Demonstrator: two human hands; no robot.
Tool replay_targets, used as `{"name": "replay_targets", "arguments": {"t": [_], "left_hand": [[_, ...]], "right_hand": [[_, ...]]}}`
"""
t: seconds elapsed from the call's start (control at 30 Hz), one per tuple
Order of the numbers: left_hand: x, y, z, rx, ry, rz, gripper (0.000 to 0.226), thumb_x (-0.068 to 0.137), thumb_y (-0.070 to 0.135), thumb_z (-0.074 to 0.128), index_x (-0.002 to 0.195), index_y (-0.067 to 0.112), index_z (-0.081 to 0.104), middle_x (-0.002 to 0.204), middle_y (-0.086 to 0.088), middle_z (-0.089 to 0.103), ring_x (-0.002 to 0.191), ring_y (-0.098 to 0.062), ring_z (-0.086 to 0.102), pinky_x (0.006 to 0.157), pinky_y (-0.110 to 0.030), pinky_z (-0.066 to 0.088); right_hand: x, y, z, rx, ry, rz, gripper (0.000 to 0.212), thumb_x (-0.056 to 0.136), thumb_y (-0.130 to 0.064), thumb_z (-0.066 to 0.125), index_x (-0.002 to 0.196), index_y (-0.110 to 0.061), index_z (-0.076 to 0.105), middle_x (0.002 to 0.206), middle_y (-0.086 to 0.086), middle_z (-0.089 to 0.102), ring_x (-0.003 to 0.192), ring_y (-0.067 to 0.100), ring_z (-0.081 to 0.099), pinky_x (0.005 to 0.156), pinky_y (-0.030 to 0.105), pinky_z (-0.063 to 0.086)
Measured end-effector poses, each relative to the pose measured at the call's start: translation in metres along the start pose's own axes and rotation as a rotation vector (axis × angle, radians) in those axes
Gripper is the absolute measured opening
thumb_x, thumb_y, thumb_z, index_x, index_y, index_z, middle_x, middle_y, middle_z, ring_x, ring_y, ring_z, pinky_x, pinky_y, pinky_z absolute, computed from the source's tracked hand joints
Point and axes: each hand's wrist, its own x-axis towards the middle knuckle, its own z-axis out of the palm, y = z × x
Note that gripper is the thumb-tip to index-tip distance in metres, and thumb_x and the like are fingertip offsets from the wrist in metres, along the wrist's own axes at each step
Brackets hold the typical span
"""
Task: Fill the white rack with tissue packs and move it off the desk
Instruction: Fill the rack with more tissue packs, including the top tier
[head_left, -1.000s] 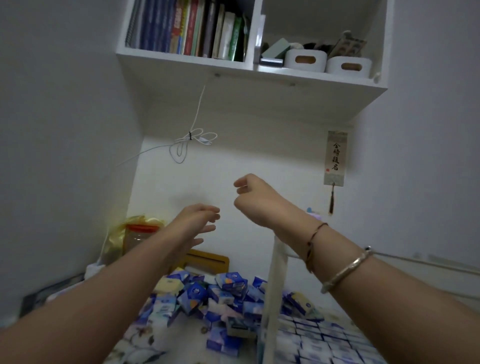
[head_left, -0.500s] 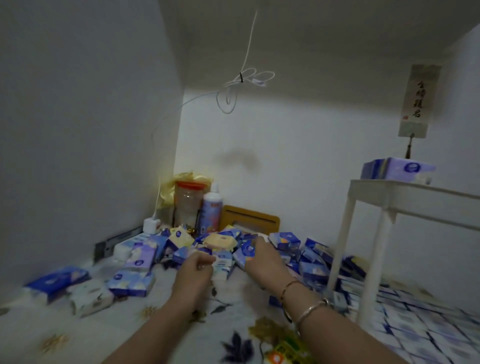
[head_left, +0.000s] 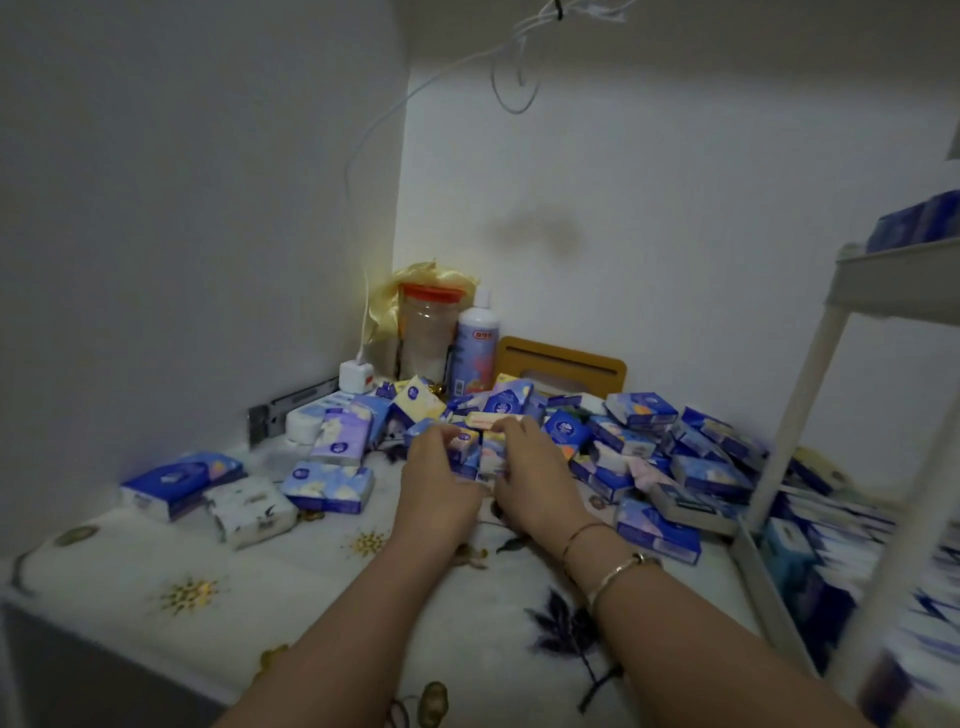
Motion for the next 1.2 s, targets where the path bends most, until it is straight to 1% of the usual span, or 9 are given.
{"name": "replay_targets", "arguments": {"t": [0.13, 0.27, 0.4, 0.5, 0.67, 0.77, 0.97, 1.1, 1.2], "left_hand": [[-0.004, -0.004, -0.005, 0.054, -0.076, 0.039, 0.078, 0.075, -0.008, 0.059, 0.144, 0.017, 0.03, 0.143, -0.003, 0.038, 0.129, -0.016, 0.038, 0.093, -0.017, 0.03], [-0.005, -0.011, -0.003, 0.103, -0.072, 0.087, 0.1, 0.07, 0.02, 0.077, 0.149, 0.027, 0.017, 0.147, 0.001, 0.035, 0.139, -0.022, 0.027, 0.112, -0.038, 0.031], [-0.001, -0.01, -0.004, 0.296, 0.096, 0.189, 0.076, 0.076, 0.035, 0.071, 0.141, 0.029, 0.032, 0.14, 0.004, 0.045, 0.137, -0.026, 0.029, 0.111, -0.048, 0.03], [-0.002, -0.007, -0.006, 0.09, 0.127, 0.232, 0.048, 0.079, 0.019, 0.067, 0.12, 0.032, 0.045, 0.115, 0.004, 0.058, 0.106, -0.018, 0.056, 0.09, -0.042, 0.048], [-0.001, -0.007, -0.011, -0.071, 0.201, 0.105, 0.068, 0.083, 0.023, 0.068, 0.138, 0.025, 0.029, 0.127, 0.0, 0.051, 0.105, -0.015, 0.054, 0.083, -0.029, 0.044], [-0.004, -0.007, -0.012, 0.035, 0.115, 0.103, 0.069, 0.082, 0.025, 0.069, 0.137, 0.031, 0.028, 0.131, 0.002, 0.046, 0.109, -0.015, 0.053, 0.077, -0.024, 0.041], [-0.004, -0.01, -0.009, 0.035, -0.047, 0.154, 0.065, 0.074, 0.009, 0.072, 0.114, 0.036, 0.029, 0.123, -0.006, 0.048, 0.108, -0.022, 0.055, 0.084, -0.034, 0.054], [-0.011, -0.006, -0.006, 0.043, -0.165, 0.212, 0.066, 0.077, 0.015, 0.076, 0.119, 0.03, 0.027, 0.11, 0.009, 0.042, 0.099, -0.002, 0.051, 0.078, -0.009, 0.047], [-0.011, -0.008, -0.005, 0.026, -0.171, 0.218, 0.07, 0.077, 0.018, 0.077, 0.123, 0.032, 0.025, 0.114, 0.007, 0.041, 0.105, -0.007, 0.051, 0.079, -0.012, 0.047]], "right_hand": [[-0.003, 0.008, -0.007, 0.342, 0.114, 0.08, 0.035, 0.084, -0.018, 0.064, 0.118, -0.018, 0.053, 0.113, 0.002, 0.056, 0.1, 0.019, 0.057, 0.08, 0.032, 0.048], [-0.007, 0.003, -0.022, 0.839, 0.227, 0.18, 0.016, 0.081, -0.016, 0.073, 0.094, -0.011, 0.064, 0.086, -0.003, 0.065, 0.077, 0.007, 0.062, 0.062, 0.012, 0.049], [-0.01, -0.007, -0.031, 1.092, 0.051, 0.112, 0.007, 0.082, -0.017, 0.072, 0.081, -0.013, 0.067, 0.08, 0.001, 0.07, 0.074, 0.007, 0.068, 0.065, 0.018, 0.053], [-0.01, -0.007, -0.031, 1.082, 0.007, 0.127, 0.019, 0.093, -0.03, 0.057, 0.086, -0.017, 0.07, 0.086, -0.007, 0.072, 0.083, 0.001, 0.067, 0.074, 0.017, 0.052], [-0.015, 0.014, -0.016, 0.39, -0.213, 0.087, 0.05, 0.088, -0.035, 0.061, 0.134, -0.022, 0.045, 0.125, -0.001, 0.056, 0.111, 0.016, 0.056, 0.09, 0.029, 0.048], [-0.015, 0.015, -0.012, 0.193, -0.25, 0.045, 0.059, 0.085, -0.035, 0.066, 0.136, -0.019, 0.04, 0.131, 0.005, 0.054, 0.116, 0.022, 0.053, 0.093, 0.034, 0.046], [-0.013, 0.01, -0.024, 0.505, -0.091, 0.186, 0.036, 0.09, -0.04, 0.059, 0.118, -0.017, 0.06, 0.115, 0.001, 0.062, 0.103, 0.015, 0.059, 0.085, 0.03, 0.051], [-0.014, 0.002, -0.035, 0.907, -0.156, 0.357, 0.027, 0.096, -0.034, 0.051, 0.101, -0.012, 0.067, 0.095, 0.009, 0.069, 0.079, 0.02, 0.068, 0.072, 0.037, 0.059], [-0.015, -0.003, -0.04, 1.015, -0.211, 0.409, 0.03, 0.098, -0.036, 0.046, 0.088, -0.017, 0.066, 0.08, 0.005, 0.067, 0.068, 0.018, 0.067, 0.07, 0.035, 0.059]]}}
